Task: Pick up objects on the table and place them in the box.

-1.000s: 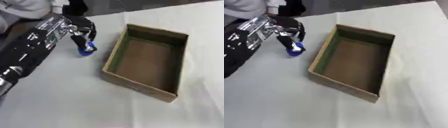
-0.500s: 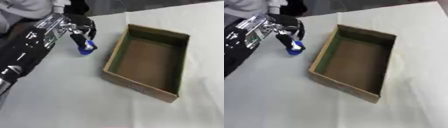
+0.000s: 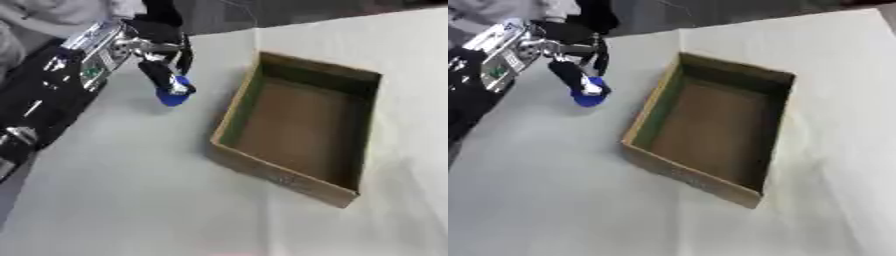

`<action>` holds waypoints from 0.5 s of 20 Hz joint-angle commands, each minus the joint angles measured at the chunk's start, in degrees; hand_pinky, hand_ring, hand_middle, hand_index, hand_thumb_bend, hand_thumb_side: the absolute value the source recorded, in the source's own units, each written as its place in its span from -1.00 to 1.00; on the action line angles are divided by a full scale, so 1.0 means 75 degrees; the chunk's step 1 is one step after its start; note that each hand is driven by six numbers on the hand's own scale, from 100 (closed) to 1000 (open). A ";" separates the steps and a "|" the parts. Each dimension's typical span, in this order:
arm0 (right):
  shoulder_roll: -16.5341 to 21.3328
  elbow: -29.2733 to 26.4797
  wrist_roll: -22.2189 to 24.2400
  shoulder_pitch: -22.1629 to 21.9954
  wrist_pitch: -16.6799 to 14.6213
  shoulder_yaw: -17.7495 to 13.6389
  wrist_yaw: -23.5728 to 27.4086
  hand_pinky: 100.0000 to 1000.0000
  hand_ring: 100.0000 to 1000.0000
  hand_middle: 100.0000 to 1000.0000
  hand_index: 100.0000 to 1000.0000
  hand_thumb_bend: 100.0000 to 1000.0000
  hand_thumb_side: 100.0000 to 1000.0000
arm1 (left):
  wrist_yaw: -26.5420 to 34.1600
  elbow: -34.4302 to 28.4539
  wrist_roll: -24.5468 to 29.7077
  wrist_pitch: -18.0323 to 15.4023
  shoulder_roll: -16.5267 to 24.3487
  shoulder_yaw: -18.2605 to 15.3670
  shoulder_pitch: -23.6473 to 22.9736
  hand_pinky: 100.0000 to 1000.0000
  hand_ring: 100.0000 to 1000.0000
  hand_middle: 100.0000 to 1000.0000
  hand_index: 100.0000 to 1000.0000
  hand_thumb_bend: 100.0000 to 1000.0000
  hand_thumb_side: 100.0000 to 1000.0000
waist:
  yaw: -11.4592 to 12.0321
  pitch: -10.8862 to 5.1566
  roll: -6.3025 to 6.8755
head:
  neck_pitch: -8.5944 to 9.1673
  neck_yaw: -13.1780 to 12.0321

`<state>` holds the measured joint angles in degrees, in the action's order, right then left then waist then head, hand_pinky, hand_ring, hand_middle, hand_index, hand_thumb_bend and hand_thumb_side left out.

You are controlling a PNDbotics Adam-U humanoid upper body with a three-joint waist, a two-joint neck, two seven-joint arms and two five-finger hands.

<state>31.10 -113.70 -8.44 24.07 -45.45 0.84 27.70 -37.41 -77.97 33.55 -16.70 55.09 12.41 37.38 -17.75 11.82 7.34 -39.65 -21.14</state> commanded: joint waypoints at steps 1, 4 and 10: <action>0.0249 -0.0119 -0.0043 0.0005 0.0009 -0.0087 -0.0036 -0.77 -0.40 -0.49 -0.24 -1.00 0.98 | 0.0310 -0.0532 0.0222 0.0072 0.0534 -0.0042 0.0149 -1.00 -1.00 -0.99 -0.38 -1.00 0.01 | 0.0035 -0.0188 -0.0025 | 0.0011 0.0024; 0.0281 -0.0119 -0.0064 -0.0035 0.0018 -0.0092 -0.0038 -0.76 -0.40 -0.49 -0.24 -1.00 0.98 | 0.0633 -0.0978 0.0400 0.0172 0.0661 -0.0021 0.0142 -1.00 -1.00 -1.00 -0.40 -1.00 0.01 | 0.0069 -0.0252 -0.0019 | -0.0015 0.0035; 0.0329 -0.0119 -0.0072 -0.0077 0.0024 -0.0092 -0.0023 -0.76 -0.40 -0.49 -0.24 -1.00 0.98 | 0.1579 -0.1872 0.0667 0.0340 0.0813 0.0105 0.0115 -1.00 -1.00 -1.00 -0.42 -1.00 0.04 | 0.0101 -0.0334 -0.0008 | -0.0038 0.0027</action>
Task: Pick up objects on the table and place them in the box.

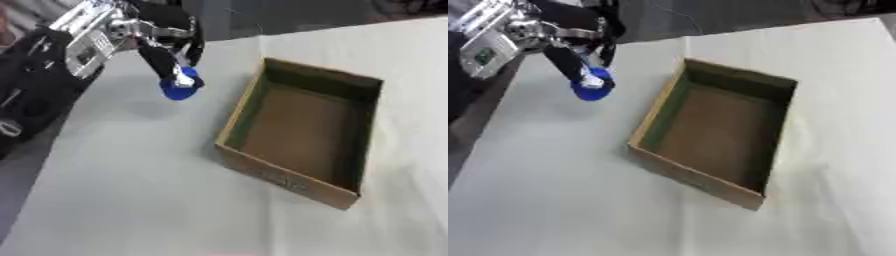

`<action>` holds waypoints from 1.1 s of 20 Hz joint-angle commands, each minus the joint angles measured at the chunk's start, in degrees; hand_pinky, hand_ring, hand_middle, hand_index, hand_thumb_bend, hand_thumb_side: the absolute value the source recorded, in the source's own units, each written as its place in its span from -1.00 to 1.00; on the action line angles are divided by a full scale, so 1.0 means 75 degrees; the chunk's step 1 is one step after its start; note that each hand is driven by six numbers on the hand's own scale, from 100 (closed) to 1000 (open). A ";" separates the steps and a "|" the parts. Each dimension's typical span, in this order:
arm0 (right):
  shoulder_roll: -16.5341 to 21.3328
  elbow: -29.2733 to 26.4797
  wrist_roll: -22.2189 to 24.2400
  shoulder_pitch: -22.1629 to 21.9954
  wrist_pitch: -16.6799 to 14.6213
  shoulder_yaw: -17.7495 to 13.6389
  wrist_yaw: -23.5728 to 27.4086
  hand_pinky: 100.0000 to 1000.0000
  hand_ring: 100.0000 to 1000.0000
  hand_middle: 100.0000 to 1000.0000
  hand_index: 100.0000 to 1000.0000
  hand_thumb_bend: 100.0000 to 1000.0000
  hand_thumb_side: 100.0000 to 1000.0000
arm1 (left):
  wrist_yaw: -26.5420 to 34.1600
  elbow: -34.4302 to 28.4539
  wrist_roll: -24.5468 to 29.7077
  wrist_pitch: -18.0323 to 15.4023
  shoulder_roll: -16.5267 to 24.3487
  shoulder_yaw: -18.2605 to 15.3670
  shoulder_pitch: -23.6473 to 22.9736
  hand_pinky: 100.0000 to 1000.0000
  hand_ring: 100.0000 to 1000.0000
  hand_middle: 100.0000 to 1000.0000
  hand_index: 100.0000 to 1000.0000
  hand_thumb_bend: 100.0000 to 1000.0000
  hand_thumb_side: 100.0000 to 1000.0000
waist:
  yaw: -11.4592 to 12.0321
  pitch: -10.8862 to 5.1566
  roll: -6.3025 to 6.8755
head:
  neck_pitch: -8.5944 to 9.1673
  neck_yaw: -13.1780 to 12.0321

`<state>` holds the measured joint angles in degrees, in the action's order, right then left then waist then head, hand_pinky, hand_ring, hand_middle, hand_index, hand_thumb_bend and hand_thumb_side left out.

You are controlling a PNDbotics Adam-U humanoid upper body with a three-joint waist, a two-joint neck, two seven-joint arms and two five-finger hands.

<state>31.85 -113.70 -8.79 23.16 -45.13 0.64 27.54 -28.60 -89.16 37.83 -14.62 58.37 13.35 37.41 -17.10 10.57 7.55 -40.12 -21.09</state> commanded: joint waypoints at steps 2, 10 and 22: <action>0.0231 -0.0118 -0.0024 0.0044 -0.0020 -0.0068 0.0006 -0.76 -0.40 -0.49 -0.24 -1.00 0.98 | 0.0831 -0.0601 0.0138 0.0153 0.0386 0.0029 0.0122 -1.00 -1.00 -1.00 -0.43 -1.00 0.05 | 0.0011 -0.0173 -0.0037 | 0.0027 0.0015; 0.0217 -0.0118 -0.0017 0.0077 -0.0007 -0.0071 0.0035 -0.76 -0.40 -0.49 -0.24 -1.00 0.98 | 0.2183 -0.1282 0.0206 0.0475 0.0283 0.0244 0.0265 -1.00 -1.00 -1.00 -0.45 -1.00 0.10 | -0.0030 -0.0165 -0.0033 | 0.0019 0.0003; 0.0179 -0.0118 -0.0027 0.0261 0.0089 -0.0098 0.0196 -0.75 -0.40 -0.49 -0.24 -1.00 0.97 | 0.2856 -0.1421 -0.0491 0.0132 -0.0248 0.0464 0.0659 -1.00 -1.00 -1.00 -0.44 -1.00 0.10 | -0.0189 -0.0154 0.0007 | 0.0109 -0.0119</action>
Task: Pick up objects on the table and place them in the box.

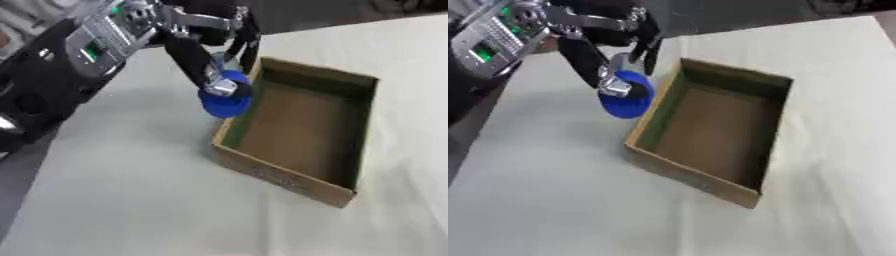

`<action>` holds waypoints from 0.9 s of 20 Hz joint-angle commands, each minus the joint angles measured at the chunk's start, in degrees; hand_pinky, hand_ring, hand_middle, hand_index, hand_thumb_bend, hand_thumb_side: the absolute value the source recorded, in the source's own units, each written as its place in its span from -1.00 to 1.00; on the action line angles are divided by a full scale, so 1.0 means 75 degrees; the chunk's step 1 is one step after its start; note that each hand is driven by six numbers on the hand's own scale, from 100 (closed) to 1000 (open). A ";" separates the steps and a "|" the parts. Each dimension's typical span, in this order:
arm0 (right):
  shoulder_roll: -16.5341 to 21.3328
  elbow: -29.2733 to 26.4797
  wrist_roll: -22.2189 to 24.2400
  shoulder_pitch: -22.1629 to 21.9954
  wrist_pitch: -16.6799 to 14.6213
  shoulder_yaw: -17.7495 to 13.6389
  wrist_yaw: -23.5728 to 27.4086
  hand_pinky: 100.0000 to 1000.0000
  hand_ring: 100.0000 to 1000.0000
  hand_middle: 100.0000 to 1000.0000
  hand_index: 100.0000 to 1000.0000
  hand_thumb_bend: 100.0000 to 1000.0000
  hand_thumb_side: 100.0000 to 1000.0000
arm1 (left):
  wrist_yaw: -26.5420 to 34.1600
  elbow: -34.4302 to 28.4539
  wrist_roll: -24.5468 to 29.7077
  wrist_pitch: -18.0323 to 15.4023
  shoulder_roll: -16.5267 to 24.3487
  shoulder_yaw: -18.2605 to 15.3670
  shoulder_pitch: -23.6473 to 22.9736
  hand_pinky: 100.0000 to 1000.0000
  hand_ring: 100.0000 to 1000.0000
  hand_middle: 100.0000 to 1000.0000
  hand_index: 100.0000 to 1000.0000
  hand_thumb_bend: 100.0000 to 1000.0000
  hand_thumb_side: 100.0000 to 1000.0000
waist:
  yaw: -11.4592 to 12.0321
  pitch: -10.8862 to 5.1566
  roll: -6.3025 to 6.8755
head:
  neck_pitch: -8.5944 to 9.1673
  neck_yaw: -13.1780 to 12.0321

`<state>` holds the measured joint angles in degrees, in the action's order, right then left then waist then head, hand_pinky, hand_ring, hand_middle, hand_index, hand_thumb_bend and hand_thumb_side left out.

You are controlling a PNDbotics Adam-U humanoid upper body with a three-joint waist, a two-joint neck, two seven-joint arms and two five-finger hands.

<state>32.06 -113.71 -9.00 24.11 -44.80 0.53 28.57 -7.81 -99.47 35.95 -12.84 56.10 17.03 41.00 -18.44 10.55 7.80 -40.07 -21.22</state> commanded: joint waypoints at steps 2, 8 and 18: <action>0.0142 -0.0118 -0.0004 0.0180 0.0078 -0.0096 0.0097 -0.75 -0.40 -0.49 -0.24 -1.00 0.97 | 0.0081 0.0004 -0.0396 -0.0205 -0.0026 0.0031 0.0220 -1.00 -1.00 -1.00 -0.44 -1.00 0.10 | -0.0047 -0.0144 -0.0008 | 0.0120 -0.0130; 0.0119 -0.0118 -0.0002 0.0289 0.0153 -0.0118 0.0193 -0.75 -0.40 -0.49 -0.24 -1.00 0.98 | 0.0004 0.0150 -0.0620 -0.0369 -0.0244 0.0175 0.0353 -1.00 -1.00 -1.00 -0.43 -1.00 0.10 | -0.0139 -0.0134 0.0036 | 0.0146 -0.0188; 0.0078 -0.0118 0.0027 0.0433 0.0240 -0.0140 0.0343 -0.74 -0.40 -0.49 -0.24 -1.00 0.98 | -0.0196 0.0361 -0.1186 -0.0719 -0.0533 0.0304 0.0430 -1.00 -1.00 -0.66 -0.09 -1.00 0.15 | -0.0254 -0.0114 0.0081 | 0.0245 -0.0271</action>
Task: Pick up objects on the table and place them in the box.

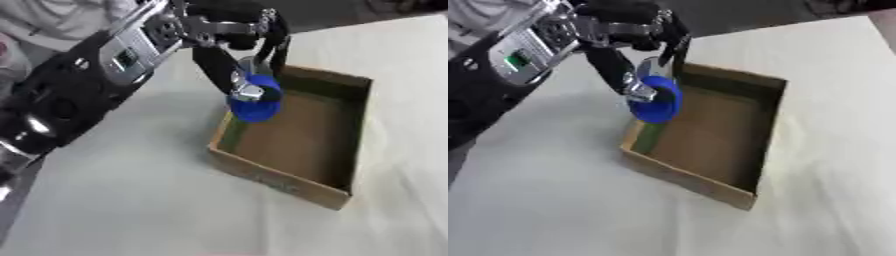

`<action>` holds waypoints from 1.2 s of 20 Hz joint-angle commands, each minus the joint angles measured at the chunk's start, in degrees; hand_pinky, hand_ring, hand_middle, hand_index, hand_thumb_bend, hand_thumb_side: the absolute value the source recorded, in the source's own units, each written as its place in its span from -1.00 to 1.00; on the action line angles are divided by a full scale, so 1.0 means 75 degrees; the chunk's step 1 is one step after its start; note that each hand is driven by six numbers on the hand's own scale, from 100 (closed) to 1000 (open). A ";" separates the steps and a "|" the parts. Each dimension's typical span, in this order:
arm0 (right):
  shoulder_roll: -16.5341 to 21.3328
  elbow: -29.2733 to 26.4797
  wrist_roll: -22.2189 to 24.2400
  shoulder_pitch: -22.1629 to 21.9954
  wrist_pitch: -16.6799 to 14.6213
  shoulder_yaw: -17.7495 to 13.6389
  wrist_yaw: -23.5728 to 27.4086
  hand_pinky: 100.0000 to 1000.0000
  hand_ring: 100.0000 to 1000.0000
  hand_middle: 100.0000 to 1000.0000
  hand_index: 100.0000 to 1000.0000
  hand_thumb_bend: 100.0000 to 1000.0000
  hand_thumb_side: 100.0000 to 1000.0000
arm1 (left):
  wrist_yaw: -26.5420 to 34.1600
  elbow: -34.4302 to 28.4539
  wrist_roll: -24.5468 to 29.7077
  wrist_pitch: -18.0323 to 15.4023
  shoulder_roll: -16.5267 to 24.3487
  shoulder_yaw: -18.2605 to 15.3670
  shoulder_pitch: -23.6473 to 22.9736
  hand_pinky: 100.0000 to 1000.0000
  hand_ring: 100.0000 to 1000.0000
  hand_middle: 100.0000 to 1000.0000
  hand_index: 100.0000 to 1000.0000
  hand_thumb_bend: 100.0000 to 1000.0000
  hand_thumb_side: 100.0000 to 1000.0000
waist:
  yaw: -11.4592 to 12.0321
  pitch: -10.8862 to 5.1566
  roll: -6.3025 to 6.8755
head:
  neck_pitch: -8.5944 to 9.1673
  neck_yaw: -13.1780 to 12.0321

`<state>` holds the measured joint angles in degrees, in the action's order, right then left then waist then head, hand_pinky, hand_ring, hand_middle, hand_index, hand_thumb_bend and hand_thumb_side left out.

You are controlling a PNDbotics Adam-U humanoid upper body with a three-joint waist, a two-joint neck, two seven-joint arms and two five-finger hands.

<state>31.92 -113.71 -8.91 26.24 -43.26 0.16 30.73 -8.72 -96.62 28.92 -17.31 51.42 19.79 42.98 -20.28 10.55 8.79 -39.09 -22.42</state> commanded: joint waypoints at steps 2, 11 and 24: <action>0.0092 -0.0118 0.0017 0.0168 0.0048 -0.0099 0.0073 -0.74 -0.40 -0.49 -0.24 -1.00 0.98 | -0.0267 -0.0001 -0.0477 -0.0305 0.0074 -0.0046 0.0192 -0.85 -0.62 -0.20 0.18 -1.00 0.08 | -0.0018 -0.0107 -0.0048 | 0.0119 -0.0107; 0.0084 -0.0118 0.0008 0.0233 0.0070 -0.0133 0.0132 -0.74 -0.40 -0.49 -0.24 -1.00 0.98 | -0.1417 0.0361 -0.1359 -0.1075 -0.0068 -0.0010 0.0277 0.93 0.95 1.00 0.95 -0.34 0.62 | -0.0036 -0.0078 -0.0028 | 0.0098 -0.0036; 0.0092 -0.0118 -0.0008 0.0220 0.0068 -0.0166 0.0158 -0.74 -0.39 -0.49 -0.24 -1.00 0.97 | -0.1705 0.0533 -0.1923 -0.1161 -0.0095 -0.0094 0.0103 1.00 1.00 1.00 1.00 -0.29 0.70 | 0.0019 -0.0073 -0.0041 | 0.0114 0.0036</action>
<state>31.74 -113.71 -8.99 27.11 -42.81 -0.53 31.69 -21.45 -92.22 15.12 -26.11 49.70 20.17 43.21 -20.19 10.65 9.02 -39.05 -22.59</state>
